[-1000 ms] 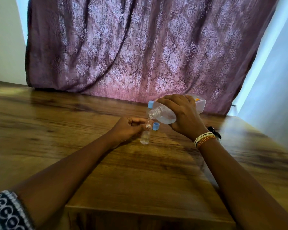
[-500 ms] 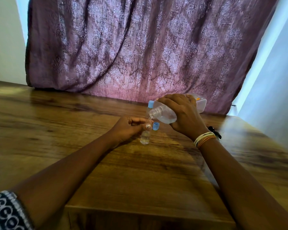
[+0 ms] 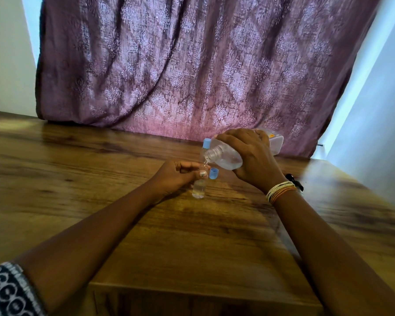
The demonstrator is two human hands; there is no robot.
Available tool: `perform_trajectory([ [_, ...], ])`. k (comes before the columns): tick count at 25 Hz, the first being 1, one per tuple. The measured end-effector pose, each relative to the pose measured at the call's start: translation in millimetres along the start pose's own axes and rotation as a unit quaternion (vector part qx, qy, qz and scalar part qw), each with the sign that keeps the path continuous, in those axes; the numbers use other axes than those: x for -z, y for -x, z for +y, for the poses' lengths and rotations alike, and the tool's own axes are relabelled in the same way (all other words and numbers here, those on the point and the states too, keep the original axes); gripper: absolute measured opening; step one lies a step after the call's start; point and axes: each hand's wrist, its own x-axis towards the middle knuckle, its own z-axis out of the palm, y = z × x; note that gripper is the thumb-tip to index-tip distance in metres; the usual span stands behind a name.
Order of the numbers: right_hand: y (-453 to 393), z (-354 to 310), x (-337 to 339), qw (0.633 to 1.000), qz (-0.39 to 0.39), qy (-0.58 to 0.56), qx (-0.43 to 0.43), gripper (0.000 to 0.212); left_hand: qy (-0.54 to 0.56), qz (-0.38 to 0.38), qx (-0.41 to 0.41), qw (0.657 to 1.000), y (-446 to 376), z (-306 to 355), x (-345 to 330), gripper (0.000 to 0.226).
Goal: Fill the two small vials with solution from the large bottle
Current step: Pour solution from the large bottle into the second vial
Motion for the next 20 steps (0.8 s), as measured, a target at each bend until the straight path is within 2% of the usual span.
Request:
perform_trajectory([
  [9, 0.1, 0.0, -0.5, 1.0, 0.005, 0.002, 0.0, 0.05, -0.025, 0.016, 0.004, 1.0, 0.1, 0.0, 0.6, 0.019],
  [20, 0.5, -0.7, -0.2, 1.0, 0.005, 0.0, -0.003, 0.049, -0.022, -0.005, -0.018, 1.0, 0.3, -1.0, 2.3, 0.018],
])
